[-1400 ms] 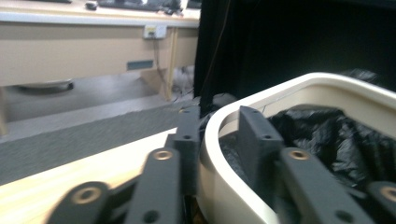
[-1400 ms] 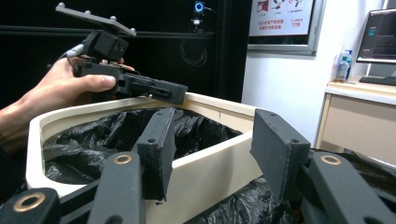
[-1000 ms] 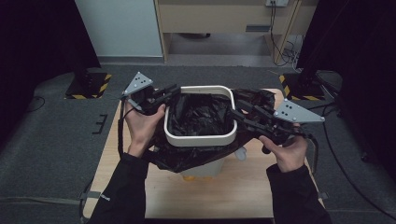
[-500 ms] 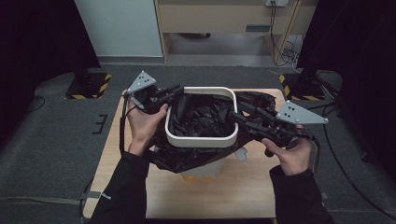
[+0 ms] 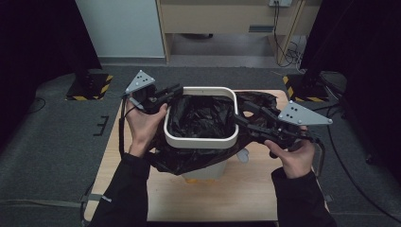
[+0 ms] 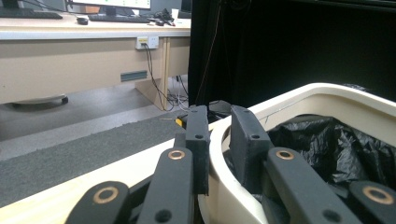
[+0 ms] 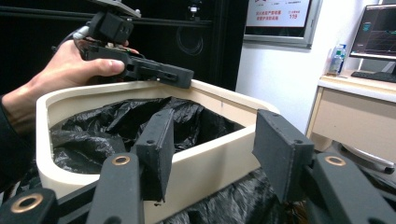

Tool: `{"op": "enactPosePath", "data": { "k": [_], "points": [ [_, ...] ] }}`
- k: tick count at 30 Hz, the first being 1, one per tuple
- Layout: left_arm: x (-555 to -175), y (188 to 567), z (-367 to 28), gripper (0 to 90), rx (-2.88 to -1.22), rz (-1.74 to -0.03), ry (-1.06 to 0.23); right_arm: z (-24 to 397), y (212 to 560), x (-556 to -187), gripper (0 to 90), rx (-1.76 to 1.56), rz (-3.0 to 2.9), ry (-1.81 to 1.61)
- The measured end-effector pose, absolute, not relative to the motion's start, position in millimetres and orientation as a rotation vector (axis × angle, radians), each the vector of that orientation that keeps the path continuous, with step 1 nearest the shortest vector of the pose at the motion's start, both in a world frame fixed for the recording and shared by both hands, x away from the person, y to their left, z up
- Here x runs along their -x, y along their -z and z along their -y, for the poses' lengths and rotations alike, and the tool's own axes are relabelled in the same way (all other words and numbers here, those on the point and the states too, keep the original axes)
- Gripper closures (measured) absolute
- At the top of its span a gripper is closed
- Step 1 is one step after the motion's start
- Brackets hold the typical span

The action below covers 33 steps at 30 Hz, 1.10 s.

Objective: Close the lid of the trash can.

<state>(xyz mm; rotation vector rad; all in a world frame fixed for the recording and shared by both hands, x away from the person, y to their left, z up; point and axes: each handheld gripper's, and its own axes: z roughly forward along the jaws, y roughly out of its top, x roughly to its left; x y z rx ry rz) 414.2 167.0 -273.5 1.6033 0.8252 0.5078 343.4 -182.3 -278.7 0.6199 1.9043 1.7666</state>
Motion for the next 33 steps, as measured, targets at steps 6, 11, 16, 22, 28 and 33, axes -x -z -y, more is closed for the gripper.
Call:
{"op": "enactPosePath", "data": {
  "k": [6,11,16,22,28,33],
  "points": [
    [-413,272,-161,77.6,-1.626,-0.808,-0.544,183,280,-343,46.6,-0.625,-1.919,-1.758],
    [-412,272,-163,77.6,-1.624,-0.805,-0.555,179,284,-345,45.7,-0.623,-1.928,-1.759],
    [-412,271,-165,77.6,-1.631,-0.802,-0.588,172,283,-350,40.9,-0.624,-1.928,-1.724],
    [-414,279,-165,77.8,-1.654,-0.832,-0.571,169,283,-356,41.1,-0.63,-1.929,-1.714],
    [-413,284,-164,76.1,-1.631,-0.831,-0.562,170,292,-358,42.2,-0.66,-1.974,-1.707],
    [-413,296,-167,73.9,-1.61,-0.839,-0.554,168,298,-359,42.2,-0.649,-1.975,-1.696]
  ]
}}
